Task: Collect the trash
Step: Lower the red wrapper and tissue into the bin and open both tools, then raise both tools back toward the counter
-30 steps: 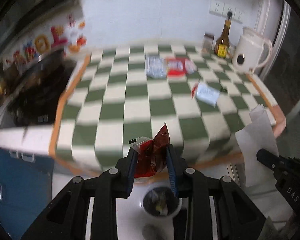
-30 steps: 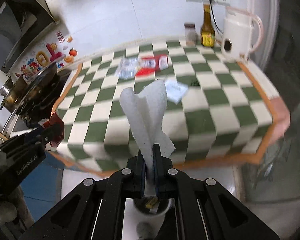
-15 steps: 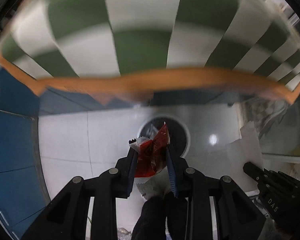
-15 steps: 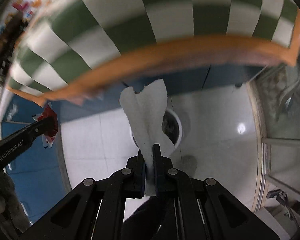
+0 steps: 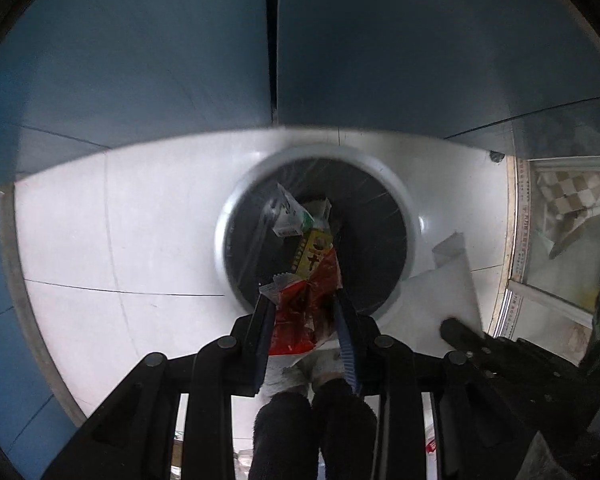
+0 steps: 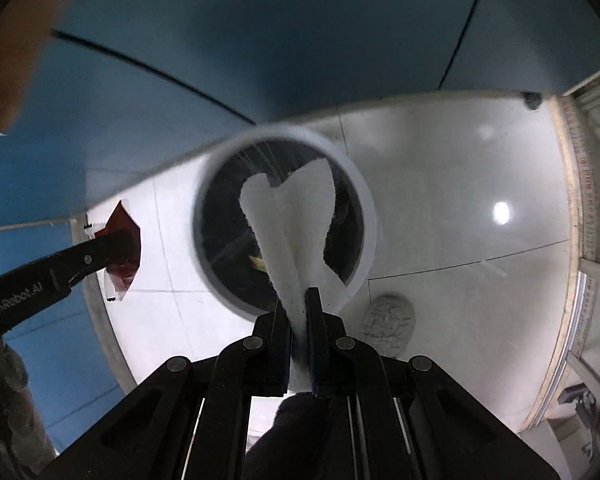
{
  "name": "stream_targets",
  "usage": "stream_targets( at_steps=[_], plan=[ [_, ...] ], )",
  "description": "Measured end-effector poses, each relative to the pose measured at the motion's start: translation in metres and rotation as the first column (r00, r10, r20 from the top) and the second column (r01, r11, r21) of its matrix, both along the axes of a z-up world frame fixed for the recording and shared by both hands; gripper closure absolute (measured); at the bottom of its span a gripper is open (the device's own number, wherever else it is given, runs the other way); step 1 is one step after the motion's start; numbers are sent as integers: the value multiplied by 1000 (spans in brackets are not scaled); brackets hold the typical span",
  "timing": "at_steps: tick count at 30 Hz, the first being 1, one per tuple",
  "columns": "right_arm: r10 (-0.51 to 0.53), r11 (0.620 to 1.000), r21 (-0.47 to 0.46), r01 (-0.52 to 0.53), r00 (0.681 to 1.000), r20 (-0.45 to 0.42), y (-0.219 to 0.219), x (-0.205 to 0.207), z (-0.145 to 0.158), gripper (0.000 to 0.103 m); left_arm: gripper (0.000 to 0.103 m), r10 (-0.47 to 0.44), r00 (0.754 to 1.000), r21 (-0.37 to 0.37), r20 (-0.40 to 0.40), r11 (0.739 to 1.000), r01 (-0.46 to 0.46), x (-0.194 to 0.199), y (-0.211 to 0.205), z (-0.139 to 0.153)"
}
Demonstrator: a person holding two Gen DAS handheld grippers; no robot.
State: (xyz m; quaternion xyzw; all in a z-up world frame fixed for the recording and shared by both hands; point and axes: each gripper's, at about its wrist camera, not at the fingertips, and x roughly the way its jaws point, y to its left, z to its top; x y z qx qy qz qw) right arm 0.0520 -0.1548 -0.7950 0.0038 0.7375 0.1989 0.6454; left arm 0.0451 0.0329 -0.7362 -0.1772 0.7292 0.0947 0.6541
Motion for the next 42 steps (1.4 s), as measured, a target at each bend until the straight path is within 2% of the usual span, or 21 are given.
stream_targets(
  at_steps=[2,5,7,8,9,10,11,12,13,14,16,19,21,24,28,32,37,42],
  plan=[
    [10,1000,-2,-11,1000,-23,5,-1,-25,96,72,24,1000,-36,-20,999,-25,0,2,-21],
    [15,1000,-4,-15,998,-54,9,0,-52,96,70,47,998,-74,-31,996,-49,-2,6,-36],
    [25,1000,-17,-26,997,-72,14,0,-69,95,60,52,998,-64,-40,996,-55,-3,9,-42],
    [32,999,-24,-34,996,-79,16,0,-75,93,48,57,998,-57,-40,997,-59,-3,11,-45],
    [39,999,-32,-42,996,-86,21,0,-80,91,32,63,997,-49,-39,997,-65,-4,13,-45],
    [47,998,-44,-51,995,-93,24,2,-84,79,25,78,996,-25,-35,997,-79,-6,18,-43],
    [52,997,-52,-57,994,-96,24,12,-85,60,15,89,996,1,-27,996,-89,-9,22,-42],
    [60,996,-58,-65,994,-93,26,13,-86,52,10,94,995,19,-25,995,-94,-11,25,-40],
    [68,995,-65,-73,994,-87,28,13,-87,35,1,101,994,59,-31,993,-99,-14,30,-39],
    [80,993,-81,-86,994,-75,30,12,-87,23,0,103,994,90,-39,991,-100,-18,32,-39],
    [97,990,-101,-102,994,-58,33,12,-84,14,0,110,993,144,-47,984,-102,-27,39,-35],
    [102,986,-130,-105,994,-25,35,11,-71,0,0,120,991,184,-50,977,-109,-41,46,-24],
    [102,983,-152,-101,995,-1,35,9,-59,0,0,121,991,211,-50,972,-107,-48,49,-16],
    [87,982,-169,-82,996,20,32,7,-38,0,0,128,991,237,-46,965,-114,-60,52,4],
    [69,982,-181,-61,997,38,22,-1,2,0,0,126,991,259,-32,959,-114,-71,50,44],
    [70,981,-186,-56,995,65,14,-10,58,0,0,122,992,256,-17,960,-114,-82,42,91],
    [82,981,-183,-58,988,129,1,-24,150,0,0,93,996,248,12,964,-93,-96,24,158],
    [89,985,-163,-59,978,188,-13,-42,256,0,0,62,997,217,44,974,-70,-113,6,233]
  ],
)
